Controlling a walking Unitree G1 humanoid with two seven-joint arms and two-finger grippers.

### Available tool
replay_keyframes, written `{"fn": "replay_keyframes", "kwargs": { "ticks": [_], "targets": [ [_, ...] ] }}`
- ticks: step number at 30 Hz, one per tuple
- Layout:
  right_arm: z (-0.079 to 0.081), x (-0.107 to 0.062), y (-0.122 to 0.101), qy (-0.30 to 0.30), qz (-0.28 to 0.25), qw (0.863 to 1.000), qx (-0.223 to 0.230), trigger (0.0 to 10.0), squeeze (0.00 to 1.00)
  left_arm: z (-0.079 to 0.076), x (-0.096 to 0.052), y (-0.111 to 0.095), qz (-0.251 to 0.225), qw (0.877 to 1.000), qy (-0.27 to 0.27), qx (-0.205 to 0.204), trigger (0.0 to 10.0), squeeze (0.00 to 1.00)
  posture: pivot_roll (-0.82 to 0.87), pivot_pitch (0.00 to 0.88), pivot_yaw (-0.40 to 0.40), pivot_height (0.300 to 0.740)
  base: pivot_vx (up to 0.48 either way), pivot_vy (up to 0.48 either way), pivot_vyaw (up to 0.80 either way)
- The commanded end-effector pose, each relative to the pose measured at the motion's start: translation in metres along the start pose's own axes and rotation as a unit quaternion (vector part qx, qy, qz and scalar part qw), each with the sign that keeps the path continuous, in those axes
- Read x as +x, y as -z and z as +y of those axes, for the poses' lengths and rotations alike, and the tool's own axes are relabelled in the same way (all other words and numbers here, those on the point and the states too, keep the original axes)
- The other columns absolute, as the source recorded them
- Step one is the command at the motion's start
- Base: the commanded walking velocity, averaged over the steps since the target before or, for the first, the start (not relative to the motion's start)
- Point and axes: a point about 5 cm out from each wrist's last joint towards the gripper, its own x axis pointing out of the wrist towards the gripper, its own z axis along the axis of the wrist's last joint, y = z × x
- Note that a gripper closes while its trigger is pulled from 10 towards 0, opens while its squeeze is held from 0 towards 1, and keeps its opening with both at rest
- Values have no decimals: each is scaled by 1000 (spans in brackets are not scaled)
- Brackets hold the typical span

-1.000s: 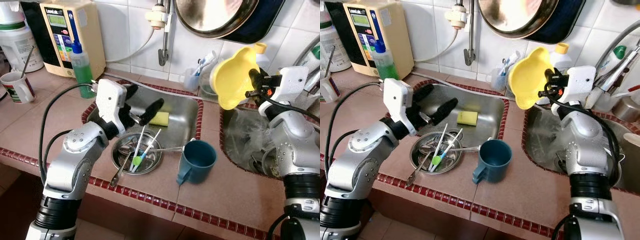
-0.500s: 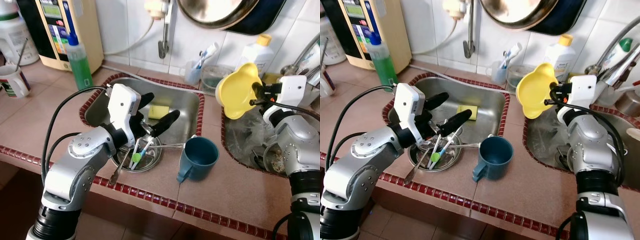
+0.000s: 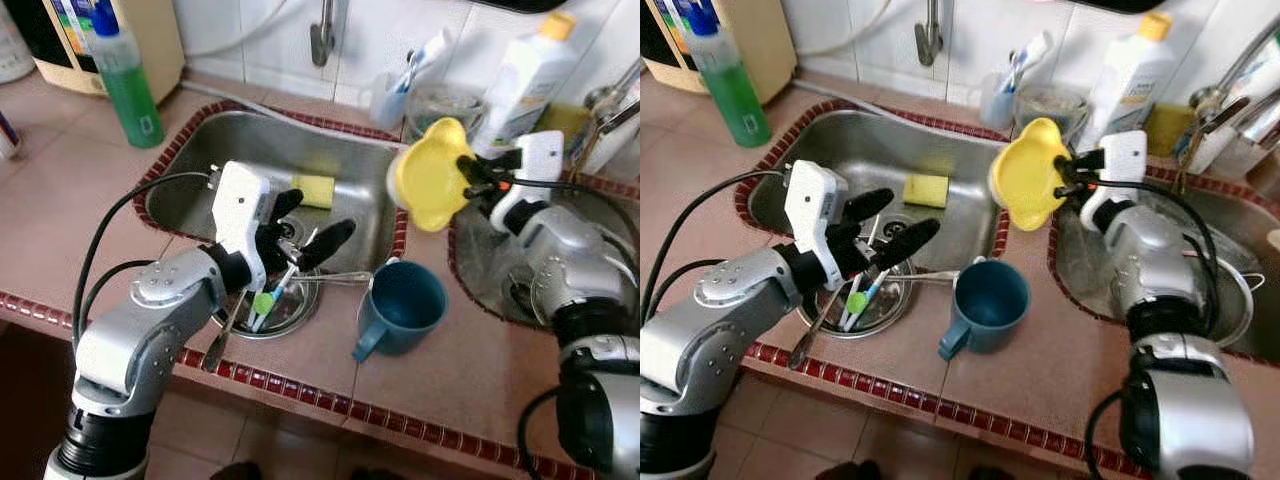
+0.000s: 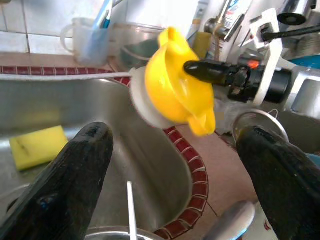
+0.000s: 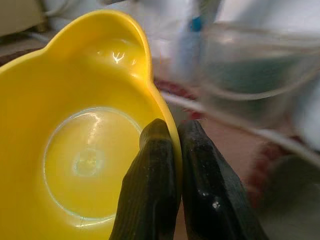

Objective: Kitchen organization

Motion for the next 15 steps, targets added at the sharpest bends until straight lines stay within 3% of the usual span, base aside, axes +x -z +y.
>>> {"fn": "replay_keyframes", "kwargs": {
  "ticks": [1,8,15],
  "targets": [
    [5,6,-6,-24,-8,1000,5,10000,0,-5,-1,-10,-12,1000,14,6,10000,0,-85,266,-76,740,0,0,0],
    [21,17,-7,-87,1,996,23,10000,0,-6,-4,-20,-20,1000,16,8,10000,0,-58,277,-79,740,0,0,0],
    [25,21,-11,-102,12,994,22,10000,0,-9,-5,-28,-30,999,18,1,10000,0,-48,284,-83,740,0,0,0]
  ]
}}
